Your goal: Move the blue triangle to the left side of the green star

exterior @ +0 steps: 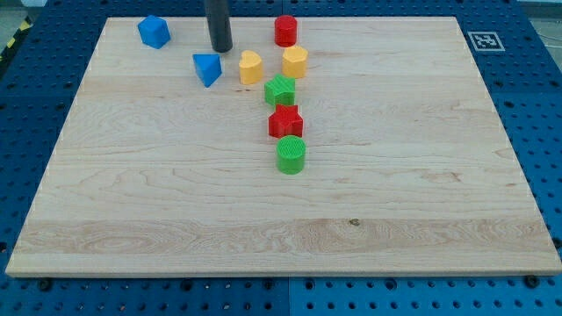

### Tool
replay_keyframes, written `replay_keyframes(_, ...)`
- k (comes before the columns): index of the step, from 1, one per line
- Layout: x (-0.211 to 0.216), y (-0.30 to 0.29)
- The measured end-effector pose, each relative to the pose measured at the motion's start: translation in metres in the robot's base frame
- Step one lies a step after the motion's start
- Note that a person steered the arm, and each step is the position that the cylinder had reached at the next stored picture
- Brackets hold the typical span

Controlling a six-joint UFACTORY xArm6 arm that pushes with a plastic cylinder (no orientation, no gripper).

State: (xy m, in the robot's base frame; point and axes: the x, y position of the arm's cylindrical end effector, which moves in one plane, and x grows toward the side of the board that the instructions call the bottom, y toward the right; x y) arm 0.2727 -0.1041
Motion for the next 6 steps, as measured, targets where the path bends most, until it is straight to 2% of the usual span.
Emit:
replay_keyframes(4, 0.076, -0.021)
replay_keyframes(6, 0.096, -0.041)
